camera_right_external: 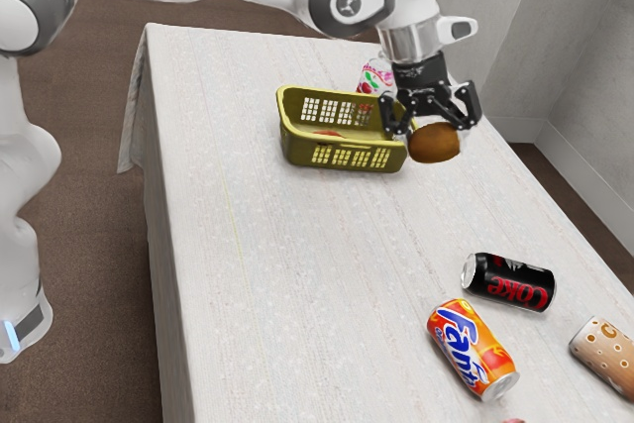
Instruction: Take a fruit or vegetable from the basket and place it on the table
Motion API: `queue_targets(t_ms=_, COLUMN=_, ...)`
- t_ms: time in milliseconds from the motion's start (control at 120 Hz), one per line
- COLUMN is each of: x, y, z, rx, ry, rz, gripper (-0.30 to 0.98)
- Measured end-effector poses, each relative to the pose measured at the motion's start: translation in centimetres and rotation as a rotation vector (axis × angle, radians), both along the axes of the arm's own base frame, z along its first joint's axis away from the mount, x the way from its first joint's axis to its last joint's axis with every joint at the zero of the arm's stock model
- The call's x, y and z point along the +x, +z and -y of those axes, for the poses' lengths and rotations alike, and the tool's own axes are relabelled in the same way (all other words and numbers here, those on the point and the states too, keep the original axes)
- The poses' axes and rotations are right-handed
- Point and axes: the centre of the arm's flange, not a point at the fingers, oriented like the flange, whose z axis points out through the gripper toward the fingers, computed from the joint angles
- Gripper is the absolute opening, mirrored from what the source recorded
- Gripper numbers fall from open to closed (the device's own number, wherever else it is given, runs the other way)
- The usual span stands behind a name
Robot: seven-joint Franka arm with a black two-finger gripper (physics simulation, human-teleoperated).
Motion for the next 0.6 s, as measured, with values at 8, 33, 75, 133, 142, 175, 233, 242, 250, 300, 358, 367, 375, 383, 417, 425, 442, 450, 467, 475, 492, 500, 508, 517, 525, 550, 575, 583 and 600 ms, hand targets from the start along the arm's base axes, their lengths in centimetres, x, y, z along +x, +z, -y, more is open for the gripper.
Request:
queue_targets(t_ms=8, x=0.0, y=0.0, z=-0.4, rx=-0.001, ry=0.007, rz=0.0, gripper=0.61)
queue_targets(t_ms=33, x=0.2, y=0.0, z=-1.7, rx=-0.002, ry=0.03, rz=0.0, gripper=0.61)
queue_targets(t_ms=75, x=0.5, y=0.1, z=-4.3, rx=-0.005, ry=0.078, rz=-0.001, gripper=0.61)
queue_targets(t_ms=133, x=0.7, y=0.0, z=-8.2, rx=-0.007, ry=0.147, rz=-0.003, gripper=0.62)
queue_targets(t_ms=142, x=0.7, y=0.0, z=-8.7, rx=-0.007, ry=0.156, rz=-0.003, gripper=0.62)
queue_targets(t_ms=175, x=0.7, y=0.0, z=-10.6, rx=-0.008, ry=0.19, rz=-0.004, gripper=0.63)
queue_targets(t_ms=233, x=0.6, y=-0.1, z=-12.9, rx=-0.009, ry=0.232, rz=-0.006, gripper=0.65)
queue_targets(t_ms=242, x=0.6, y=-0.1, z=-13.1, rx=-0.009, ry=0.236, rz=-0.006, gripper=0.65)
queue_targets(t_ms=250, x=0.6, y=-0.1, z=-13.3, rx=-0.009, ry=0.239, rz=-0.006, gripper=0.65)
queue_targets(t_ms=300, x=0.6, y=-0.3, z=-13.8, rx=-0.009, ry=0.251, rz=-0.009, gripper=0.66)
queue_targets(t_ms=358, x=0.7, y=-0.4, z=-13.4, rx=-0.01, ry=0.247, rz=-0.012, gripper=0.67)
queue_targets(t_ms=367, x=0.8, y=-0.4, z=-13.3, rx=-0.01, ry=0.245, rz=-0.013, gripper=0.67)
queue_targets(t_ms=375, x=0.8, y=-0.4, z=-13.2, rx=-0.01, ry=0.243, rz=-0.013, gripper=0.67)
queue_targets(t_ms=383, x=0.8, y=-0.5, z=-13.0, rx=-0.01, ry=0.241, rz=-0.013, gripper=0.67)
queue_targets(t_ms=417, x=0.9, y=-0.5, z=-12.3, rx=-0.017, ry=0.231, rz=-0.015, gripper=0.68)
queue_targets(t_ms=425, x=0.9, y=-0.6, z=-12.1, rx=-0.02, ry=0.228, rz=-0.016, gripper=0.68)
queue_targets(t_ms=442, x=1.0, y=-0.6, z=-11.7, rx=-0.026, ry=0.224, rz=-0.018, gripper=0.68)
queue_targets(t_ms=450, x=1.1, y=-0.7, z=-11.5, rx=-0.032, ry=0.223, rz=-0.02, gripper=0.68)
queue_targets(t_ms=467, x=1.2, y=-0.9, z=-11.1, rx=-0.057, ry=0.224, rz=-0.026, gripper=0.68)
queue_targets(t_ms=475, x=1.3, y=-0.9, z=-10.9, rx=-0.07, ry=0.226, rz=-0.029, gripper=0.68)
queue_targets(t_ms=492, x=1.3, y=-0.9, z=-10.5, rx=-0.095, ry=0.231, rz=-0.033, gripper=0.68)
queue_targets(t_ms=500, x=1.3, y=-0.9, z=-10.4, rx=-0.105, ry=0.235, rz=-0.035, gripper=0.68)
queue_targets(t_ms=508, x=1.3, y=-0.7, z=-10.2, rx=-0.111, ry=0.241, rz=-0.036, gripper=0.68)
queue_targets(t_ms=517, x=1.3, y=-0.4, z=-10.1, rx=-0.115, ry=0.247, rz=-0.034, gripper=0.68)
queue_targets(t_ms=525, x=1.2, y=0.3, z=-9.9, rx=-0.112, ry=0.253, rz=-0.027, gripper=0.68)
queue_targets(t_ms=550, x=0.9, y=2.4, z=-9.6, rx=-0.097, ry=0.274, rz=-0.007, gripper=0.68)
queue_targets(t_ms=575, x=0.4, y=5.5, z=-9.3, rx=-0.08, ry=0.296, rz=0.018, gripper=0.68)
queue_targets(t_ms=583, x=0.2, y=6.5, z=-9.1, rx=-0.076, ry=0.304, rz=0.025, gripper=0.68)
queue_targets(t_ms=600, x=-0.2, y=8.4, z=-8.9, rx=-0.069, ry=0.318, rz=0.03, gripper=0.68)
